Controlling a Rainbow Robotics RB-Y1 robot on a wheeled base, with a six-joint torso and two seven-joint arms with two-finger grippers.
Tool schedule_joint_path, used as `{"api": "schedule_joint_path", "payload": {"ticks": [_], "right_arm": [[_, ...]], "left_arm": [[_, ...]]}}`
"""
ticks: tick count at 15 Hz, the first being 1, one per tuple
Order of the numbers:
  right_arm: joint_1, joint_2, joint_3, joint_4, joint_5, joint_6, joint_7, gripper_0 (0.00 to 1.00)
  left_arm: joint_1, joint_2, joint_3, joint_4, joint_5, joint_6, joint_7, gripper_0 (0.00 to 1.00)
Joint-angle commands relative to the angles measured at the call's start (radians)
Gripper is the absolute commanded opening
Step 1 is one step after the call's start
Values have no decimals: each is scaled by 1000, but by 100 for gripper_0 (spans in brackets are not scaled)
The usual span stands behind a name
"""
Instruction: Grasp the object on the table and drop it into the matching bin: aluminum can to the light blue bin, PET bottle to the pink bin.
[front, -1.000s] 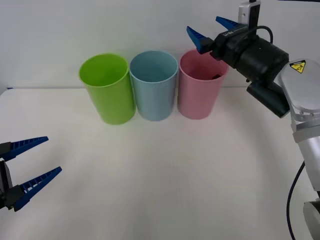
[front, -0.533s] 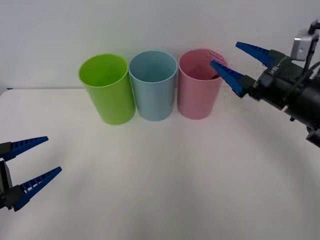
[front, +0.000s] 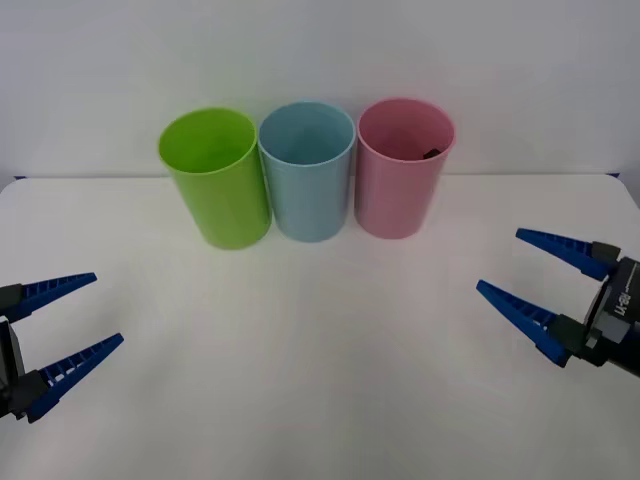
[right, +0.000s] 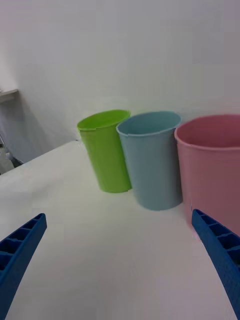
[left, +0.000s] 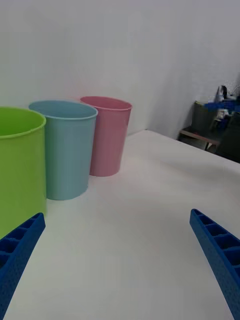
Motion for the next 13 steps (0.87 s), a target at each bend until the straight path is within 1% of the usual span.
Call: {"api": "schedule_joint_path", "payload": {"ticks": [1, 5, 13], "right_arm": [[99, 4, -3, 0, -3, -31, 60, 100], [153, 9, -19, 6, -18, -126, 97, 100], [179, 7, -8, 6, -8, -135, 119, 100]], "left_arm": [[0, 0, 0, 0, 0, 0, 0, 100], [0, 0, 0, 0, 0, 0, 0, 100], [0, 0, 0, 0, 0, 0, 0, 100]]}}
